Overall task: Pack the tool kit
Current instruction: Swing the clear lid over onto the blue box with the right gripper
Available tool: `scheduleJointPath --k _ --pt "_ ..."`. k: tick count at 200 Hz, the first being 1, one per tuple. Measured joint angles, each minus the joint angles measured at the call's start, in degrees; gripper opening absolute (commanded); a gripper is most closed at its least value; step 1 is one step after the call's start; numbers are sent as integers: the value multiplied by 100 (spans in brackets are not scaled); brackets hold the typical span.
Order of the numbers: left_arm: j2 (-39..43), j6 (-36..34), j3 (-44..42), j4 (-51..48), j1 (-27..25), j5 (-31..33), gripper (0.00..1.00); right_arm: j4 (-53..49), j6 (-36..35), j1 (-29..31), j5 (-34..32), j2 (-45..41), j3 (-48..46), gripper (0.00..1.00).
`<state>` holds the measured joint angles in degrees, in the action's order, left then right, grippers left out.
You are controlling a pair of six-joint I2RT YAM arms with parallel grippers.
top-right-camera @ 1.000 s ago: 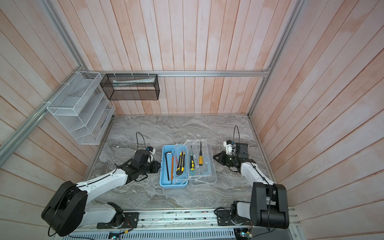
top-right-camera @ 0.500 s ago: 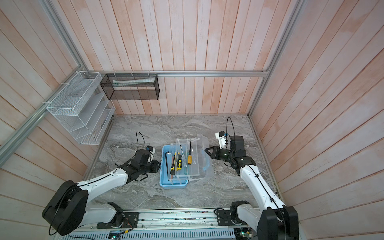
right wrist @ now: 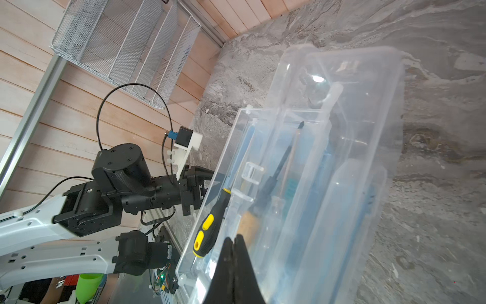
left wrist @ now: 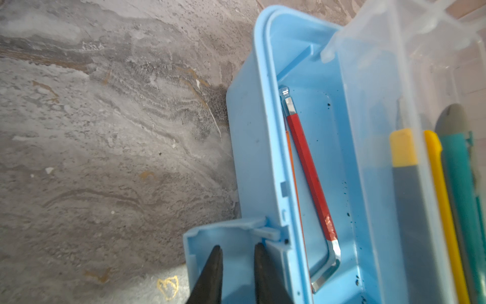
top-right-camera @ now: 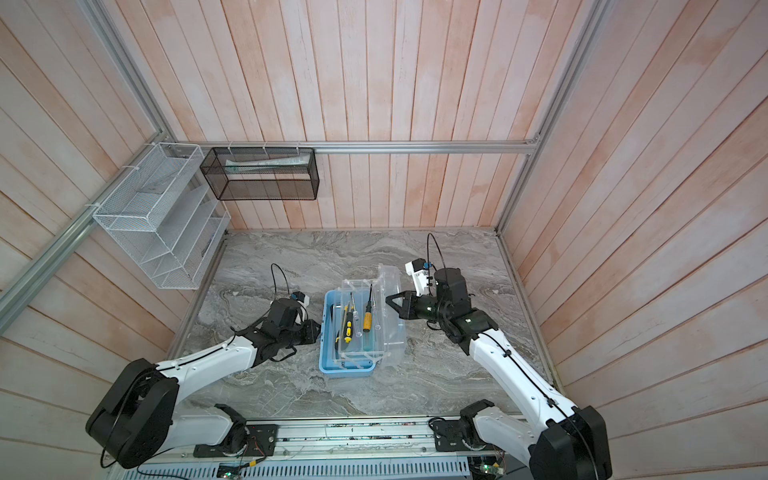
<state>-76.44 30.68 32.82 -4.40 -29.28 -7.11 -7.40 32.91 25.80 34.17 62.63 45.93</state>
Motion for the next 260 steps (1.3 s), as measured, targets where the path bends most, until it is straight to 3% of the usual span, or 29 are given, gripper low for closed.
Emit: scheduleJointPath --k 80,167,175,224,260 --pt "186 68 -275 168 4 -52 25 308 409 1132 -660 1060 804 0" --pt "1443 264 -466 -367 433 98 35 435 365 2026 -911 2653 2164 0" --pt "1620 317 -476 -498 450 160 39 382 315 2103 -942 2848 2361 0" --pt "2706 597 -476 -1161 564 468 81 -87 -37 2277 -1040 3552 3650 0" --pt "3067 553 -525 -1139 566 229 87 -470 -409 2232 -1377 3460 4035 0"
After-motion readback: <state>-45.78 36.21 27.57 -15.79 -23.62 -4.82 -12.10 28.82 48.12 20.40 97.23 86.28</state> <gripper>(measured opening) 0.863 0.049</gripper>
